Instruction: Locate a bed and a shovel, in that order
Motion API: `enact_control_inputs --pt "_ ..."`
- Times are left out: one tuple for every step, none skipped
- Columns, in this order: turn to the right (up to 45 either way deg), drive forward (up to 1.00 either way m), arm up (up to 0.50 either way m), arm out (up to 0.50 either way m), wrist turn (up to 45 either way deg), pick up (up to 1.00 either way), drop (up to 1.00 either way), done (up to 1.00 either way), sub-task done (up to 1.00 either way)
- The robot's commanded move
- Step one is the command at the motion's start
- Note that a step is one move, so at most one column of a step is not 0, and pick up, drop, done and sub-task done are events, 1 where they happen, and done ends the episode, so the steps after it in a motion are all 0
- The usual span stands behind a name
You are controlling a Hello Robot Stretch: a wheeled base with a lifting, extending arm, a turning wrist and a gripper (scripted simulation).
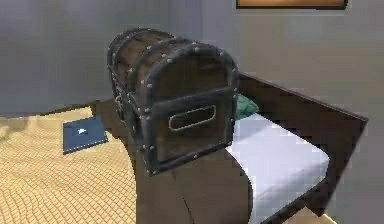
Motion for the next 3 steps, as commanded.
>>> enact_control_inputs --pt "-45.0 0.0 0.0 0.0 0.0 0.0 0.0 0.0 0.0" --pt "-45.0 0.0 0.0 0.0 0.0 0.0 0.0 0.0 0.0" --pt "-45.0 0.0 0.0 0.0 0.0 0.0 0.0 0.0 0.0"
